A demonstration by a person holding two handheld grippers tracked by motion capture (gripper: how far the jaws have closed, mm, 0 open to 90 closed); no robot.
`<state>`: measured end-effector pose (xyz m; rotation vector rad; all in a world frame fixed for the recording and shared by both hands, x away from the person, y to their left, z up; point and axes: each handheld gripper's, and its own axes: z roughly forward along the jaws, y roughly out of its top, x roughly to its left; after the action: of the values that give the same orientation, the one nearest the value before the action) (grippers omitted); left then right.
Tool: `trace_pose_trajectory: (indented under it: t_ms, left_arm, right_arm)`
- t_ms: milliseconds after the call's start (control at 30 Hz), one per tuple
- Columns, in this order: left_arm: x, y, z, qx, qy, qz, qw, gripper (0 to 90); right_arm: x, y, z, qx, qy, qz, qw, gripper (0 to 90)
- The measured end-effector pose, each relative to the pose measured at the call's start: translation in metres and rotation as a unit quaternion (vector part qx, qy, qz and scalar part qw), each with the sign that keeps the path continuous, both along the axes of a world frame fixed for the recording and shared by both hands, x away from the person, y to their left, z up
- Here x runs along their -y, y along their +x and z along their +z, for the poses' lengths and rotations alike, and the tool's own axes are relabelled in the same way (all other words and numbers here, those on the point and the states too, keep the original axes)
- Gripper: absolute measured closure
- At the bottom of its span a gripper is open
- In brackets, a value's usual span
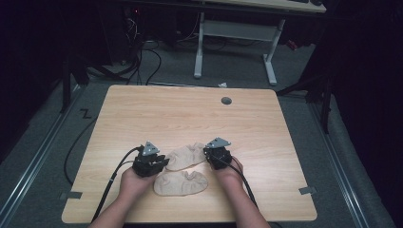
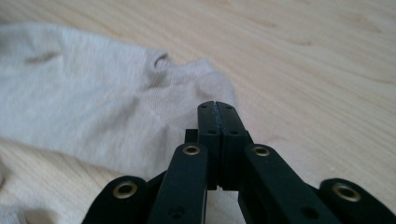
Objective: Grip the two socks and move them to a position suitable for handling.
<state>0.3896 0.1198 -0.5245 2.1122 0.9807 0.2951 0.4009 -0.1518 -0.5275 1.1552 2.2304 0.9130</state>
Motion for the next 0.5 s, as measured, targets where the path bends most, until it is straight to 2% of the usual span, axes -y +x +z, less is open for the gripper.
trace_pose_trajectory:
  t_ms: [133, 200, 267, 333, 367, 400, 433, 500]
  left_arm:
    - [0.000, 0.001, -0.002, 0.009, 0.011, 0.002, 0.9999, 83.5]
    - [-0.002, 0.002, -0.002, 0.018, 0.016, 0.011, 0.9997, 85.3]
    - [-0.005, 0.003, -0.002, 0.020, 0.016, 0.020, 0.9995, 85.7]
    - [-0.009, 0.003, -0.001, 0.018, 0.009, 0.024, 0.9995, 85.7]
    - [-0.010, 0.002, 0.000, 0.022, 0.006, 0.028, 0.9994, 85.2]
    - [-0.011, 0.001, 0.001, 0.026, 0.006, 0.030, 0.9992, 81.9]
    - [-0.012, 0.000, 0.002, 0.031, 0.003, 0.033, 0.9990, 79.3]
    - [-0.014, -0.002, 0.003, 0.036, -0.001, 0.035, 0.9988, 70.1]
  right_arm:
    - [0.001, -0.007, -0.001, -0.008, -0.003, 0.007, 0.9999, 89.7]
    - [0.001, -0.017, -0.002, -0.013, 0.008, 0.014, 0.9998, 89.5]
    - [-0.001, -0.024, -0.001, -0.015, 0.008, 0.023, 0.9996, 89.0]
    - [-0.006, -0.031, 0.000, -0.010, -0.002, 0.032, 0.9994, 83.8]
    - [-0.006, -0.033, 0.002, -0.008, -0.001, 0.034, 0.9994, 81.9]
    - [-0.004, -0.037, 0.006, -0.007, 0.016, 0.026, 0.9995, 79.4]
    - [-0.003, -0.038, 0.008, 0.000, 0.022, 0.025, 0.9994, 78.0]
    - [0.000, -0.042, 0.014, 0.016, 0.029, 0.016, 0.9993, 70.1]
